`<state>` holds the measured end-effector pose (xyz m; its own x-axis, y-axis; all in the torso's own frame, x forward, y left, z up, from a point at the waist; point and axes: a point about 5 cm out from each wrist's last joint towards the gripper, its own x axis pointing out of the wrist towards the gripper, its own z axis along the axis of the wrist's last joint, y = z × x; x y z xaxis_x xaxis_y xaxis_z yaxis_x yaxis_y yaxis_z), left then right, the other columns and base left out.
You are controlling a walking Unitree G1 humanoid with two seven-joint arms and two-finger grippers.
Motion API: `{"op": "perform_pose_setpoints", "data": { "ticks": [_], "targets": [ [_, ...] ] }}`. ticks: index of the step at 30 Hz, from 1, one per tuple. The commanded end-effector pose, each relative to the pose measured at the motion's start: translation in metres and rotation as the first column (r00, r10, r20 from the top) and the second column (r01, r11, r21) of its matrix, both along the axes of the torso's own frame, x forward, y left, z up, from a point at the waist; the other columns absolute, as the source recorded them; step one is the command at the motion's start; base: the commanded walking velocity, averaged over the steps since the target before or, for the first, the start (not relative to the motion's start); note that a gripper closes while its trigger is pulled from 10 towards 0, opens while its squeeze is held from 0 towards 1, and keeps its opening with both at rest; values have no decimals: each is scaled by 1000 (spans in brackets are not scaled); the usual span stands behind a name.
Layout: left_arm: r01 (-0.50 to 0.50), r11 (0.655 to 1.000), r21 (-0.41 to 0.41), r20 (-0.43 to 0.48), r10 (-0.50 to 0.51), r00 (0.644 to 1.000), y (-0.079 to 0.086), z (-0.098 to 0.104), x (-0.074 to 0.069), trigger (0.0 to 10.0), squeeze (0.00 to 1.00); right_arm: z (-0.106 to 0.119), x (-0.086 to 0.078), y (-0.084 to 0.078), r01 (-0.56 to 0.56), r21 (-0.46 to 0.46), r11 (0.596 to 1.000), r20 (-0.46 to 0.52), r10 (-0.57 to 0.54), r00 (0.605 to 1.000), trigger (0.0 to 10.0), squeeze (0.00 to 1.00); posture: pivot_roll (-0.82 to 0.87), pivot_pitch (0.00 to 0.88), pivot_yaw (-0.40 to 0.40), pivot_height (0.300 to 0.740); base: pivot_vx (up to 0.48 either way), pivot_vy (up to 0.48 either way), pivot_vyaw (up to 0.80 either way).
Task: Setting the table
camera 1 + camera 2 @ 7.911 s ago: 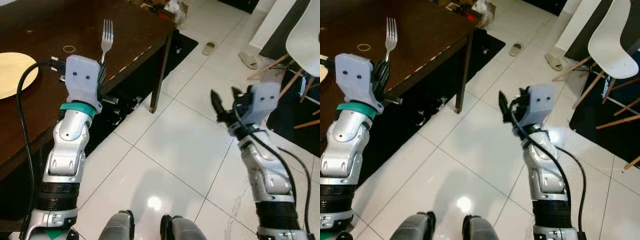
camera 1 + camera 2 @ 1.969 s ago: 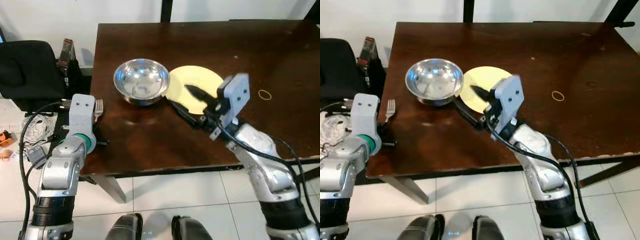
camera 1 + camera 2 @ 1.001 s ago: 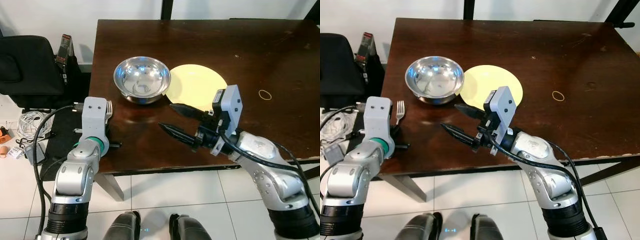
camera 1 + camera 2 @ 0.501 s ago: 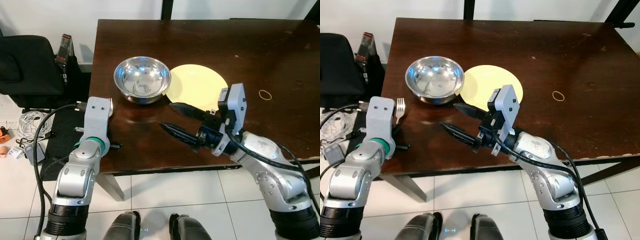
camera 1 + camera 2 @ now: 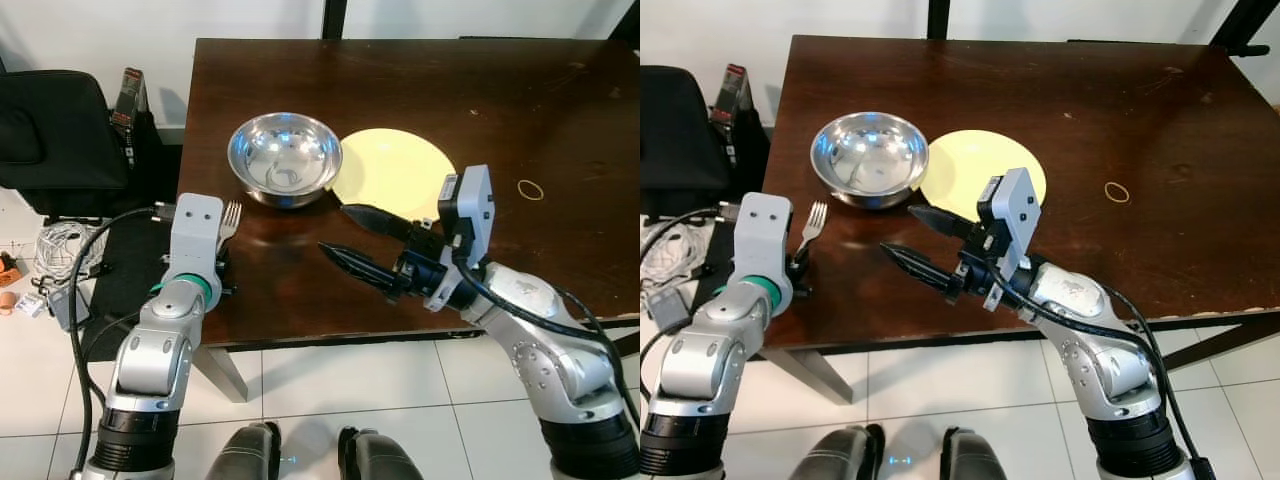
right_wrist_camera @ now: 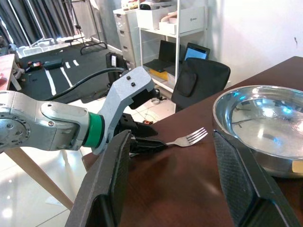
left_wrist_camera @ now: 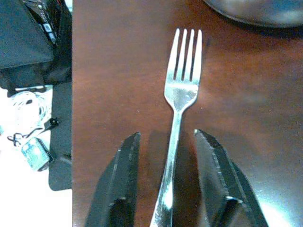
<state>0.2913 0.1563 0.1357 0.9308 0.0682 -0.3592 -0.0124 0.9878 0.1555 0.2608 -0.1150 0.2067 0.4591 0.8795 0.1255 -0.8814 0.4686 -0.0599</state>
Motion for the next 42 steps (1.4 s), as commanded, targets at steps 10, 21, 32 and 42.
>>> {"op": "perform_pose_setpoints", "data": {
  "ticks": [10, 21, 32, 42],
  "targets": [
    [-89, 993, 84, 183, 72, 981, 28, 30, 3, 10000, 0, 4, 2, -2, 19, 19, 1000, 6, -19, 1000, 10000, 0, 73, 85, 22, 740, 0, 0, 0],
    [255, 967, 11, 54, -255, 965, 37, 40, -9, 10000, 0, 6, 5, -4, 59, 55, 997, 7, -59, 998, 10000, 0, 89, 88, 22, 740, 0, 0, 0],
    [380, 923, 61, -121, -371, 921, 40, 12, -28, 10000, 0, 5, 6, -3, 56, 55, 997, 5, -56, 998, 10000, 0, 97, 81, 24, 740, 0, 0, 0],
    [404, 915, 2, -136, -400, 906, 26, -3, -9, 10000, 0, 6, 7, -1, 58, 58, 997, 7, -59, 998, 10000, 0, 74, 75, 27, 740, 0, 0, 0]
  ]
}}
